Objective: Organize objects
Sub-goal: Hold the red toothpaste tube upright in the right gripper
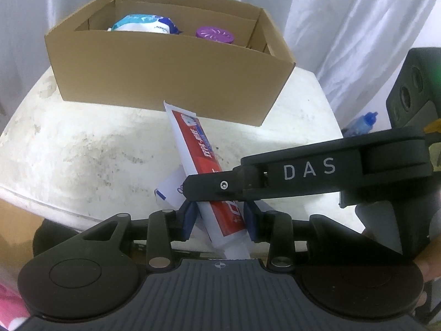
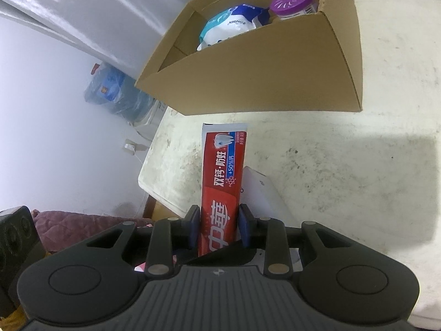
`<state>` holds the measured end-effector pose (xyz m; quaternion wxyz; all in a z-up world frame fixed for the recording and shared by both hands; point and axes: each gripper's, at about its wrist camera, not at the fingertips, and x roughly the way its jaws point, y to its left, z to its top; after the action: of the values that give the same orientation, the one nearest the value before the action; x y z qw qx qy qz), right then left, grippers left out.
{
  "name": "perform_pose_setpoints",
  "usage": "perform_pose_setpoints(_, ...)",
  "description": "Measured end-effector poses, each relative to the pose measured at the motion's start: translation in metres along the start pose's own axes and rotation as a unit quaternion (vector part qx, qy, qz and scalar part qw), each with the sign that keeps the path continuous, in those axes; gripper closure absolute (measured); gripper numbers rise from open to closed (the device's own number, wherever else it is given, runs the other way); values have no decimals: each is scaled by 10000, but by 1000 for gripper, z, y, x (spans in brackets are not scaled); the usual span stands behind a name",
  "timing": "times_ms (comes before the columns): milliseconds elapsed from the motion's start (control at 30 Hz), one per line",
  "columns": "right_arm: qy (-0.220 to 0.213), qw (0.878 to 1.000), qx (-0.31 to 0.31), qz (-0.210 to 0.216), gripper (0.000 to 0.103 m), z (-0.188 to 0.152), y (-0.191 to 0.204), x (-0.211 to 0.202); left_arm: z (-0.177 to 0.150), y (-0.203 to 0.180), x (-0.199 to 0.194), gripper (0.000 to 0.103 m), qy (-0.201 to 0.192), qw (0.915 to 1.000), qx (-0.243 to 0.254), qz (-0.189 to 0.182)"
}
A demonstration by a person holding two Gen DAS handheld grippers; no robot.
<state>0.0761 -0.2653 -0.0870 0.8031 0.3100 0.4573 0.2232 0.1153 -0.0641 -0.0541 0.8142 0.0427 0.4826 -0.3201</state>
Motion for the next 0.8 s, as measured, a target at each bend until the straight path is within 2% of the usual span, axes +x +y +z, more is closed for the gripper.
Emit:
perform_pose_setpoints(367, -122, 9999, 69, 17, 69, -1, 0, -7, 1, -6, -1, 67, -106, 9999, 101, 77)
perform_pose_setpoints(800, -268, 9995, -126, 70, 69, 6, 16, -15, 6, -5, -18, 67, -366, 9992, 85, 115)
